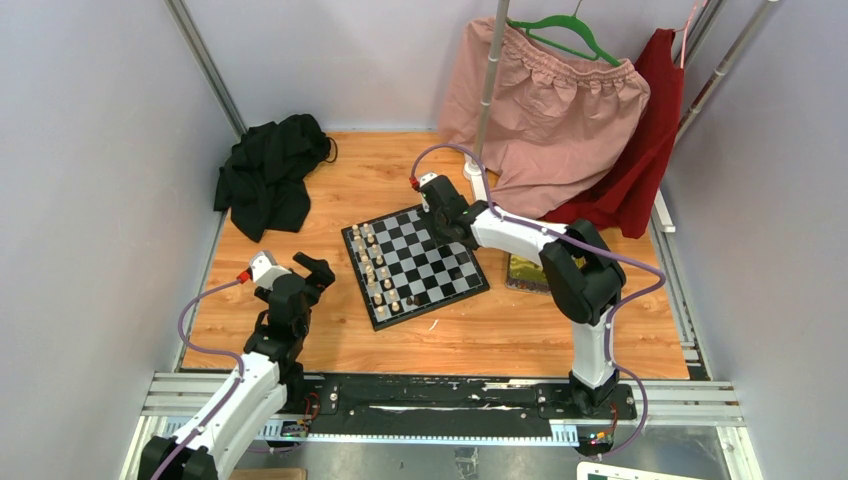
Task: Set up the chess pieces on the board
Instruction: Place the chess piece on the chessboard, then pick up the chess piece from the chessboard, then place the chess piece on the chessboard.
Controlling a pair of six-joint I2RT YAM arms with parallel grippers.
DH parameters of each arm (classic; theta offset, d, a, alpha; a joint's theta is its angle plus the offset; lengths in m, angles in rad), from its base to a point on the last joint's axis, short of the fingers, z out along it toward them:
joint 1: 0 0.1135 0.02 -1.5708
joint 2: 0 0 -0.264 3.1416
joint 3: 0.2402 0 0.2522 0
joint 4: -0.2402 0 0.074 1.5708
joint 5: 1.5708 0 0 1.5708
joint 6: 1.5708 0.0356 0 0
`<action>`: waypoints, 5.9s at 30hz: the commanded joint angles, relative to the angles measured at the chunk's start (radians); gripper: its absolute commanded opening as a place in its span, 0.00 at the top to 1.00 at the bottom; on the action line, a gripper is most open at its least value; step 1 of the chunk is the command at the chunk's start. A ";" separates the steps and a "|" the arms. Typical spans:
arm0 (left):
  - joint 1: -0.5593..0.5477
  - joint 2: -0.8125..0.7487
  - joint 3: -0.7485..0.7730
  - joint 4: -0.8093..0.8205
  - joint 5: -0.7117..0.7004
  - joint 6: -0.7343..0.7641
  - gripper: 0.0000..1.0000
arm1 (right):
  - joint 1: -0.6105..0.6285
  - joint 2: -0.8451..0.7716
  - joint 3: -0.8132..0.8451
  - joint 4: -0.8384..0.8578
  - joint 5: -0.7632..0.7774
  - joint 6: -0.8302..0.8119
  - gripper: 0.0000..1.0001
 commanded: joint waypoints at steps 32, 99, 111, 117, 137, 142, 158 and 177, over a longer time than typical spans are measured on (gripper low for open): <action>0.003 -0.029 -0.017 0.009 -0.015 0.013 0.00 | 0.325 -0.386 -0.424 0.046 -0.233 -0.242 0.53; 0.003 -0.021 -0.017 0.016 -0.013 0.014 0.00 | 0.281 -0.198 -0.315 0.103 -0.293 -0.257 0.71; 0.003 -0.025 -0.018 0.013 -0.014 0.014 0.00 | 0.280 -0.197 -0.302 0.103 -0.296 -0.256 0.79; 0.003 -0.028 -0.019 0.010 -0.014 0.013 0.00 | 0.280 -0.197 -0.297 0.102 -0.292 -0.257 0.86; 0.003 -0.032 -0.017 0.007 -0.013 0.016 0.00 | 0.111 -0.284 -0.334 0.086 -0.187 -0.206 0.91; 0.003 -0.032 -0.018 0.007 -0.014 0.016 0.00 | 0.056 -0.246 -0.285 0.069 -0.179 -0.192 0.91; 0.003 -0.021 -0.016 0.016 -0.014 0.019 0.00 | -0.013 -0.137 -0.192 0.075 -0.168 -0.187 0.92; 0.003 -0.012 -0.014 0.024 -0.013 0.018 0.00 | -0.039 -0.096 -0.182 0.080 -0.165 -0.173 0.83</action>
